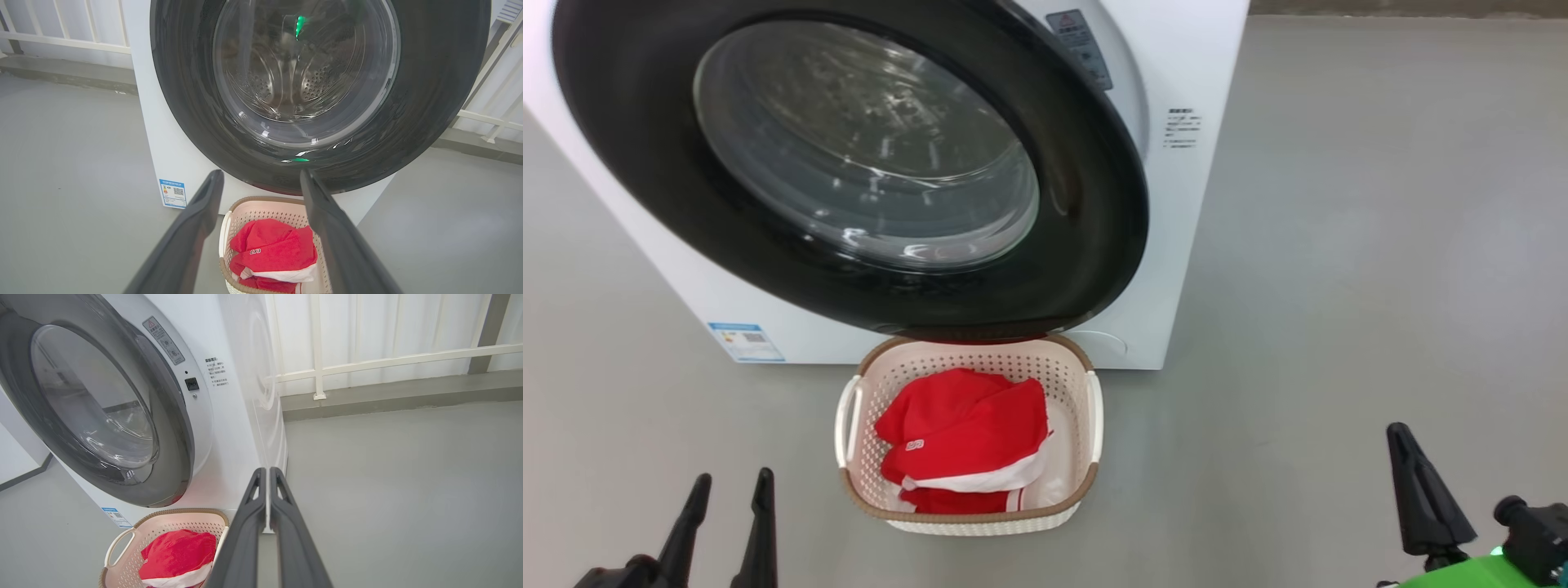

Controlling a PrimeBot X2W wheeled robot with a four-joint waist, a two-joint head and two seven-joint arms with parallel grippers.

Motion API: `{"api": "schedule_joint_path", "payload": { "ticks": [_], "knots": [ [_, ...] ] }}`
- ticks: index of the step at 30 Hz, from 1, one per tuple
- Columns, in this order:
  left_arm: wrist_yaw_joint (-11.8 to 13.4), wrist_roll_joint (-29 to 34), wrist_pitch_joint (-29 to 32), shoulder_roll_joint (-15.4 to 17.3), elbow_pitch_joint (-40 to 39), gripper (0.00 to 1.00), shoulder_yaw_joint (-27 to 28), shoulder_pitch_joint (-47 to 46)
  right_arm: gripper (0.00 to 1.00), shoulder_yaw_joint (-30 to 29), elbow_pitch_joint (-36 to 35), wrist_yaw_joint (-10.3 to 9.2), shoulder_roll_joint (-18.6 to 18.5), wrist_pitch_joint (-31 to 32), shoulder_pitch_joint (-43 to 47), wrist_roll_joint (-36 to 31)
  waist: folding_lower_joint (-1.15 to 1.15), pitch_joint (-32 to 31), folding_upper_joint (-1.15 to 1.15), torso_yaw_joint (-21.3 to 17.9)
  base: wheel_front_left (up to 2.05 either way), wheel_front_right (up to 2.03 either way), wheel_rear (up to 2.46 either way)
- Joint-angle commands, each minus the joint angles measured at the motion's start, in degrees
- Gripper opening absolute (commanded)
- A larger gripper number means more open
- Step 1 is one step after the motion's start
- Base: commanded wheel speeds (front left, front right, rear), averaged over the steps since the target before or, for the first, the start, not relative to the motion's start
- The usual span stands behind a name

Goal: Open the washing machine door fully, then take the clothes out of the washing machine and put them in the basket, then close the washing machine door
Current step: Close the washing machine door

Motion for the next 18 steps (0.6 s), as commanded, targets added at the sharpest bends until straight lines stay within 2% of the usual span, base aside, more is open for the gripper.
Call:
{"api": "schedule_joint_path", "payload": {
  "ticks": [1,18],
  "knots": [
    [-0.31,0.78,-0.45,0.62,-1.47,1.0,1.7,-1.72,0.0,1.93,-1.62,0.37,-0.76,-0.36,-2.3,0.55,0.0,0.17,0.0,1.0,0.0,0.0,0.0],
    [-0.31,1.79,-0.45,-2.72,-2.51,1.0,-0.74,-3.82,0.0,10.01,0.78,0.37,-1.12,-0.36,-17.13,1.42,0.0,2.74,0.0,8.62,0.0,0.0,0.0]
  ]
}}
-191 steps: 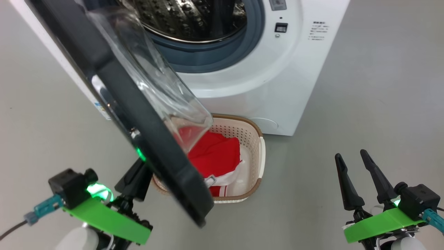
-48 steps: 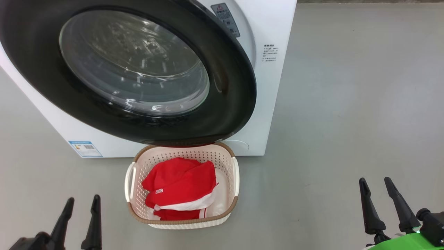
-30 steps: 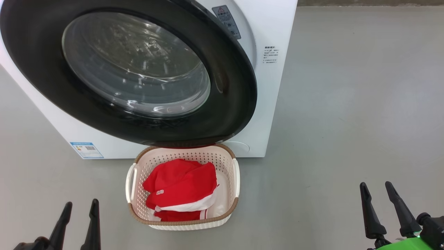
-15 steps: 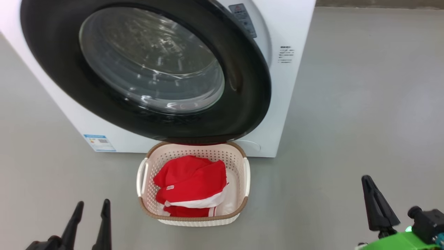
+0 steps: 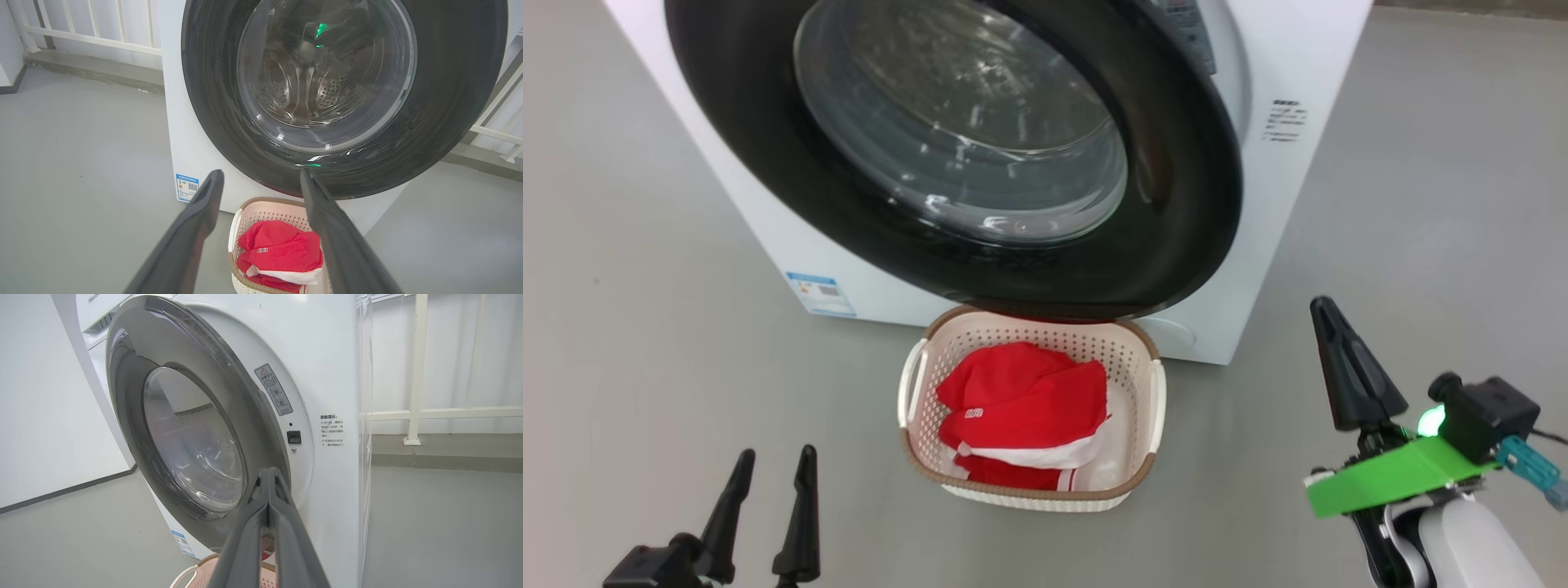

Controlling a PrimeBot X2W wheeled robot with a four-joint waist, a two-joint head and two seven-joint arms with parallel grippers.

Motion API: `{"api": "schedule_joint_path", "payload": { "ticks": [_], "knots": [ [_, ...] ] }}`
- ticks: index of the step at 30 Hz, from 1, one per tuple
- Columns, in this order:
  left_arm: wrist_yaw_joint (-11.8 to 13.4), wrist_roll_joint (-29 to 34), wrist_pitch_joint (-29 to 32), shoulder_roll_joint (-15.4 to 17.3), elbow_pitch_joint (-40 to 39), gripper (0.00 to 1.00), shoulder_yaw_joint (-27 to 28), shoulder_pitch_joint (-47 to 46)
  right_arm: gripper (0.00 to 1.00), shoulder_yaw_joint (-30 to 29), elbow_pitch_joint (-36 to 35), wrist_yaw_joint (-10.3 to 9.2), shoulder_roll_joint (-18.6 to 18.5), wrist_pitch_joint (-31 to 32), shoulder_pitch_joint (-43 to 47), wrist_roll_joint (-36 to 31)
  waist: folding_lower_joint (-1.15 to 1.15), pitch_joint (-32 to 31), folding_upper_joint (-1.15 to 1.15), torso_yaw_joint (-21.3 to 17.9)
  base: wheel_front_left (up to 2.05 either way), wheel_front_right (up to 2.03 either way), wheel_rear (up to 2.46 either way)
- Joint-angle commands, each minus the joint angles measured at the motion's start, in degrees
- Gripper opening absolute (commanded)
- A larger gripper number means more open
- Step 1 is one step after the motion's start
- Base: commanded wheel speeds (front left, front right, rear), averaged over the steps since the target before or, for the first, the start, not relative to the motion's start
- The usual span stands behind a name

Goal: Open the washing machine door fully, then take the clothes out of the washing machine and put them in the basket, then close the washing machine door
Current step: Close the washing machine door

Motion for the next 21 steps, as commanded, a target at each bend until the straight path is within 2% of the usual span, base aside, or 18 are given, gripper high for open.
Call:
{"api": "schedule_joint_path", "payload": {
  "ticks": [1,21],
  "knots": [
    [-0.31,0.4,-0.45,0.44,-1.57,1.0,1.42,-2.13,0.0,1.64,-0.85,0.37,-0.42,-0.36,-2.62,1.01,0.0,1.21,0.0,1.44,0.0,0.0,0.0],
    [-0.31,-0.27,-0.45,-1.85,-1.82,1.0,-2.08,-7.73,0.0,2.79,6.53,0.37,-1.08,-0.36,-17.23,0.0,0.0,9.9,0.0,6.16,0.0,0.0,0.0]
  ]
}}
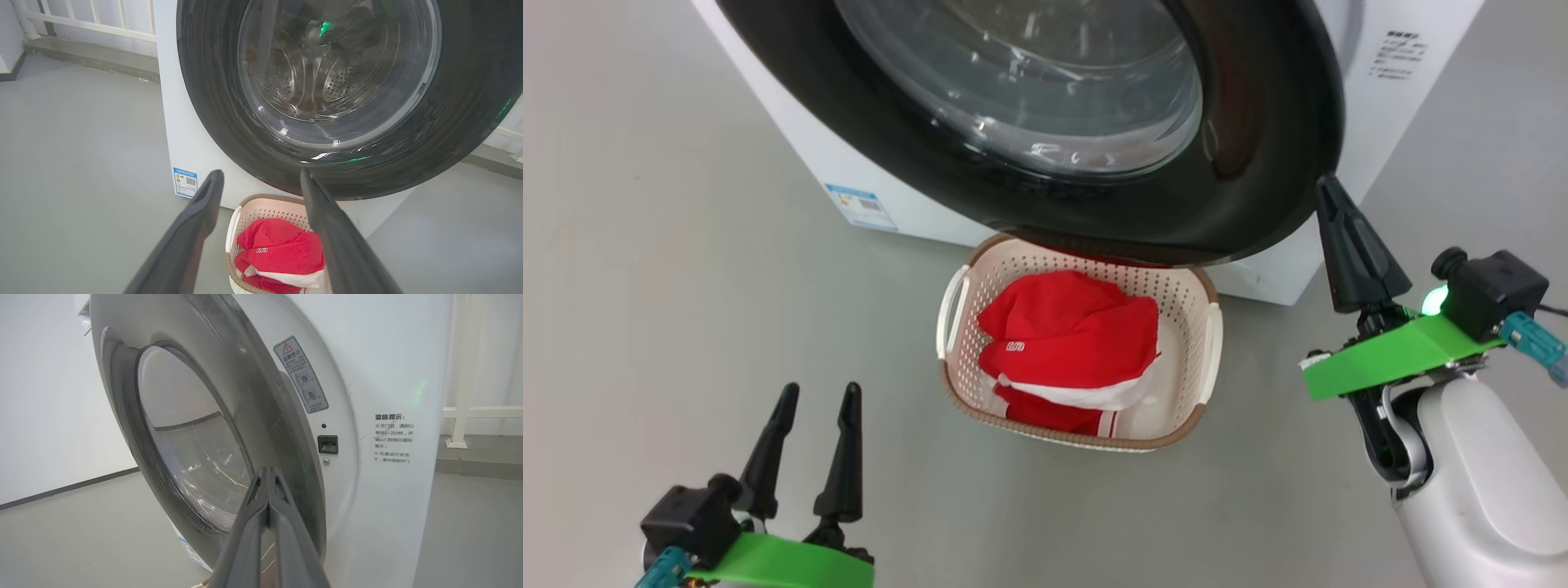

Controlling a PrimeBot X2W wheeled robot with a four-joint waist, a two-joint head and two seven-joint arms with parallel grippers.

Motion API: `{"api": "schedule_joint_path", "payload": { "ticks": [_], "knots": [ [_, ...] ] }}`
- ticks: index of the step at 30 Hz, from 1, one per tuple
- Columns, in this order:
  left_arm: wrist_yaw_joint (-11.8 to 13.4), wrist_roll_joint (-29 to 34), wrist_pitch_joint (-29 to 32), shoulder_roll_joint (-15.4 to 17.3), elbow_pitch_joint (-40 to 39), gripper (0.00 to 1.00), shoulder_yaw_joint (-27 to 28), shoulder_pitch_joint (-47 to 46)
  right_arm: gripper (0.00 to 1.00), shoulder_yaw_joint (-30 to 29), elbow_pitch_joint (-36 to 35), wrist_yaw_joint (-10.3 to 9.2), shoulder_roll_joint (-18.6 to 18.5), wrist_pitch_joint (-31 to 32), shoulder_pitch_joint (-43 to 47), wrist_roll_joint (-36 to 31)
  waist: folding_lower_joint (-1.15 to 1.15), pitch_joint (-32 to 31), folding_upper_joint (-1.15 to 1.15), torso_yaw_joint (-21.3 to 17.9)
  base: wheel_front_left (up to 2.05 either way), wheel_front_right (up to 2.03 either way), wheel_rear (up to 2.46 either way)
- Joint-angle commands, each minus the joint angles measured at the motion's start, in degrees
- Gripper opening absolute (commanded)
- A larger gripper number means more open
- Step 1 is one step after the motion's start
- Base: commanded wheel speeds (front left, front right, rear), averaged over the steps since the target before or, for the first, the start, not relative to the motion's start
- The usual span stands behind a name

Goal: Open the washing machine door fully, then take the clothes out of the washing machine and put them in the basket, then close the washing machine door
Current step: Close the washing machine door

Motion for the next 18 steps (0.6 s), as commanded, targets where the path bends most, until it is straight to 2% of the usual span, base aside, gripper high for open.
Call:
{"api": "schedule_joint_path", "payload": {
  "ticks": [1,18],
  "knots": [
    [-0.31,-0.29,-0.45,0.55,-1.31,1.0,1.4,-1.52,0.0,1.25,-0.91,0.37,0.28,-0.36,-1.98,-0.01,0.0,1.52,0.0,1.04,0.0,0.0,0.0],
    [-0.31,-1.75,-0.45,0.39,-2.03,1.0,-1.4,-5.05,0.0,-1.44,0.8,0.37,-0.12,-0.36,-8.96,-0.13,0.0,6.65,0.0,2.72,0.0,0.0,0.0]
  ]
}}
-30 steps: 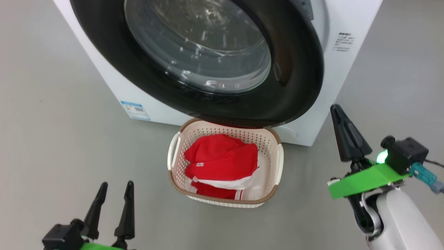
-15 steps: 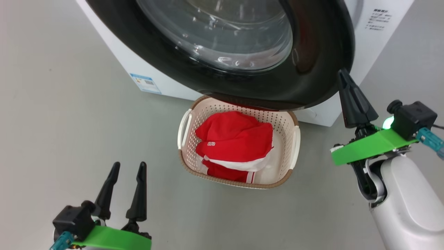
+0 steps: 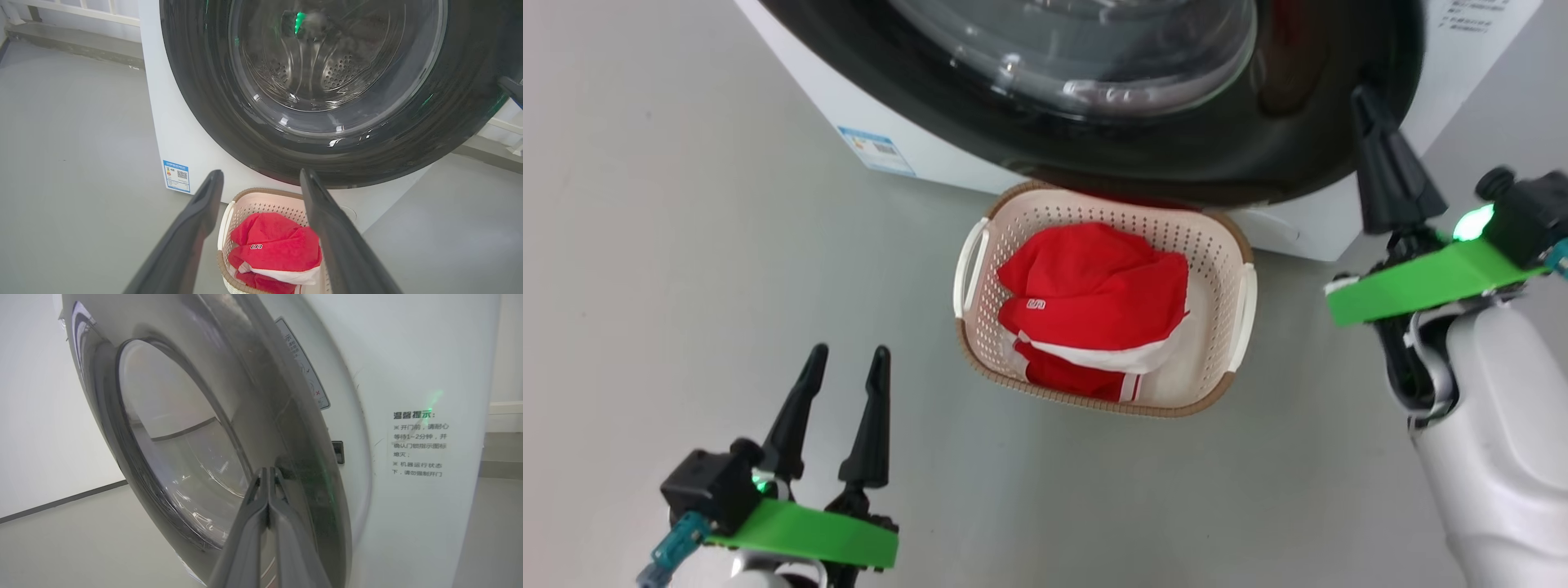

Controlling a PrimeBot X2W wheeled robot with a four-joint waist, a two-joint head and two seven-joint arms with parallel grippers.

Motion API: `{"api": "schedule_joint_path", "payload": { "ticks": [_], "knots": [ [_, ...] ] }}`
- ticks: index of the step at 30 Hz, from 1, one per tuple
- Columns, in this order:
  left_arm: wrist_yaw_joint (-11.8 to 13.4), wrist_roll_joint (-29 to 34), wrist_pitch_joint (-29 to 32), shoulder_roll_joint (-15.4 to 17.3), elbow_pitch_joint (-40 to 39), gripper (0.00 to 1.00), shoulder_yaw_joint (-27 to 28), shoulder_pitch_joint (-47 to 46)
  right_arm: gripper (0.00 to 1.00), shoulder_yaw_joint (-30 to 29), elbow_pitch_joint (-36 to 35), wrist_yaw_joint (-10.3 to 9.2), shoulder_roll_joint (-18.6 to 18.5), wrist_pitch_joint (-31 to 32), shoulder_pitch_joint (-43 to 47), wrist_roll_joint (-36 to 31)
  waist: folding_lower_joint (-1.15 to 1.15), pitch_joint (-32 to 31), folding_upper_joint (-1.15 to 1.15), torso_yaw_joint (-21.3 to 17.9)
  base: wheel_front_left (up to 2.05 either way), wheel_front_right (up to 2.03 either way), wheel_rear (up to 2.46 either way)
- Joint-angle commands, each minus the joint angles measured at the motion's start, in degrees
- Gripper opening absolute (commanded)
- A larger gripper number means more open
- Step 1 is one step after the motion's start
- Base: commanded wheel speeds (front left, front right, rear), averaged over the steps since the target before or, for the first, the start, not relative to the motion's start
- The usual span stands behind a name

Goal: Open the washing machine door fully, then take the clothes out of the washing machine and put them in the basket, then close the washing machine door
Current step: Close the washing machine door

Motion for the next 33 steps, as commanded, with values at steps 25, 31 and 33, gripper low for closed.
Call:
{"api": "schedule_joint_path", "payload": {
  "ticks": [25,31,33],
  "knots": [
    [-0.31,-1.46,-0.45,0.71,-1.16,1.0,-0.13,-6.06,0.0,-0.67,-0.06,0.19,-0.09,-0.35,-10.1,-0.97,0.0,5.32,0.0,0.42,0.0,0.0,0.0],
    [-0.31,-0.17,-0.45,0.71,0.49,1.0,0.86,-4.99,0.0,2.6,-0.63,0.19,0.18,-0.35,-5.37,-0.67,0.0,1.99,0.0,-1.2,0.0,0.0,0.0],
    [-0.31,0.05,-0.45,0.71,0.74,1.0,1.08,-4.81,0.08,3.0,-0.73,0.19,0.28,-0.35,-4.51,-0.6,0.0,1.49,0.0,-1.47,0.0,0.0,0.0]
  ]
}}
